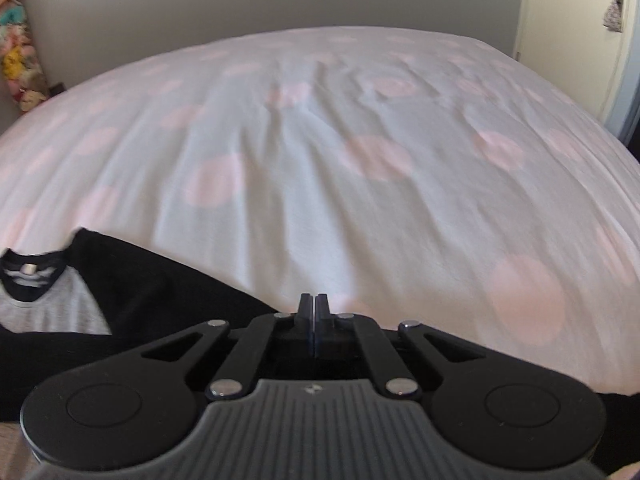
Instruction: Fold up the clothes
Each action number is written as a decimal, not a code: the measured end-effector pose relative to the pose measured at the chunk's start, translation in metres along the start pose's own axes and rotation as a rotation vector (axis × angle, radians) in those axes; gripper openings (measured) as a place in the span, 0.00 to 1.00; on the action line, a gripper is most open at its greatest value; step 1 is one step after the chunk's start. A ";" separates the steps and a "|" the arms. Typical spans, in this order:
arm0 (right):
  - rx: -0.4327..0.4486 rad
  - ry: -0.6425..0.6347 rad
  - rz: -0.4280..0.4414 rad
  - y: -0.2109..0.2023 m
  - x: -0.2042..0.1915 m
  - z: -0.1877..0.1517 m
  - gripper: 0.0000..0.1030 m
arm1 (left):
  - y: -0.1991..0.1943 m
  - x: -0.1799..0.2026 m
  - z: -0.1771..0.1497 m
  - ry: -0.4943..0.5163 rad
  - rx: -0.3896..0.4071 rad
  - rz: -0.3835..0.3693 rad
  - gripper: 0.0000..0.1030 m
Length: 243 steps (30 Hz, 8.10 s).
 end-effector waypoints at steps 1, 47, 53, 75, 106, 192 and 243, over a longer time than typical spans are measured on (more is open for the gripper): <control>0.015 0.024 0.022 -0.004 0.003 -0.001 0.07 | -0.001 0.000 0.000 -0.004 0.001 -0.010 0.00; 0.030 0.101 0.246 -0.037 -0.013 -0.055 0.08 | -0.023 0.187 -0.035 0.472 0.019 -0.271 0.16; 0.038 0.091 0.214 -0.061 0.001 -0.052 0.22 | -0.045 0.156 -0.026 0.390 0.058 -0.233 0.48; -0.129 0.337 -0.324 -0.191 0.239 -0.065 0.43 | -0.105 0.010 -0.107 0.192 -0.096 0.068 0.51; 0.110 0.122 -0.348 -0.262 0.112 0.094 0.10 | -0.108 -0.015 -0.095 0.077 -0.022 -0.004 0.53; -0.090 -0.701 0.130 -0.045 -0.138 -0.086 0.21 | -0.078 0.115 -0.089 0.884 0.294 0.107 0.05; -0.127 0.054 0.102 -0.188 -0.065 -0.211 0.54 | -0.197 0.031 -0.196 0.303 -0.298 -0.144 0.50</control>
Point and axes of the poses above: each gripper's, at about its wrist camera, not at the fingertips, and y roughly the way its jaws point, x to its right, z to its top, the point moved 8 cm from there along y, roughly the way its jaws point, and after that the axes turned 13 degrees about z, right-handed, at the moved point
